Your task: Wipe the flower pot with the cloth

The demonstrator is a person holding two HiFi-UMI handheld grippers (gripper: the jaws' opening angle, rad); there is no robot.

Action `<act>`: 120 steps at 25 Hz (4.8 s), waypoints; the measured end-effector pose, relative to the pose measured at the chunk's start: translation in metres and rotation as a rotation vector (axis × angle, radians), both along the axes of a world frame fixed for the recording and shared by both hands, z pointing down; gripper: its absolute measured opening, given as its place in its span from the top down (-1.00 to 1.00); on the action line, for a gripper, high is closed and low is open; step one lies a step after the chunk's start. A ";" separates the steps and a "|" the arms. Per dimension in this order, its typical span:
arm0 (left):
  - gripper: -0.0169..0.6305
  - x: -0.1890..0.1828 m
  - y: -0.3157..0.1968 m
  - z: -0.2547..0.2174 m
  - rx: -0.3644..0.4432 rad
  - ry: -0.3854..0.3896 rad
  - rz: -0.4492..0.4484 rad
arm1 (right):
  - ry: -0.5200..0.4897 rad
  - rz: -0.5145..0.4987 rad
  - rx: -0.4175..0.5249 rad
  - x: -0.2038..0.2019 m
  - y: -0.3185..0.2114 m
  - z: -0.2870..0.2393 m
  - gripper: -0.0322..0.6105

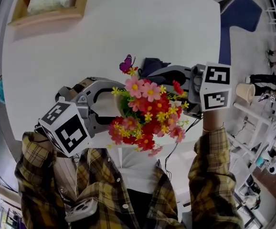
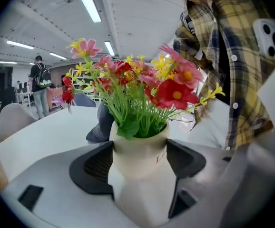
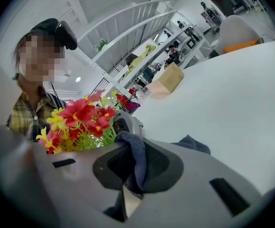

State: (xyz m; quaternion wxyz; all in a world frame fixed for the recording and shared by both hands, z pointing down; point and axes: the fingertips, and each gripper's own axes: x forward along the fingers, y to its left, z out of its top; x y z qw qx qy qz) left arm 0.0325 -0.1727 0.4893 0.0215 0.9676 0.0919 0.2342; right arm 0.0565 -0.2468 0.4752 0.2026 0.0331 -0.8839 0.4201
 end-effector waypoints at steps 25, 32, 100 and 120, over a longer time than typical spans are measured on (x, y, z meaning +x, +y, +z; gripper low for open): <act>-0.15 -0.029 0.069 0.000 -0.329 0.051 -0.770 | 0.046 0.787 0.015 0.043 0.040 0.012 0.85; -0.16 -0.032 0.083 -0.003 -0.280 0.062 -0.880 | 0.045 1.062 -0.044 0.046 0.081 0.015 0.85; -0.26 -0.076 0.040 0.018 -0.188 -0.014 -0.437 | 0.055 0.336 -0.094 -0.001 0.027 0.024 0.85; -0.27 -0.064 0.072 -0.001 -0.309 0.176 -1.038 | 0.014 0.987 -0.161 -0.002 0.109 0.025 0.85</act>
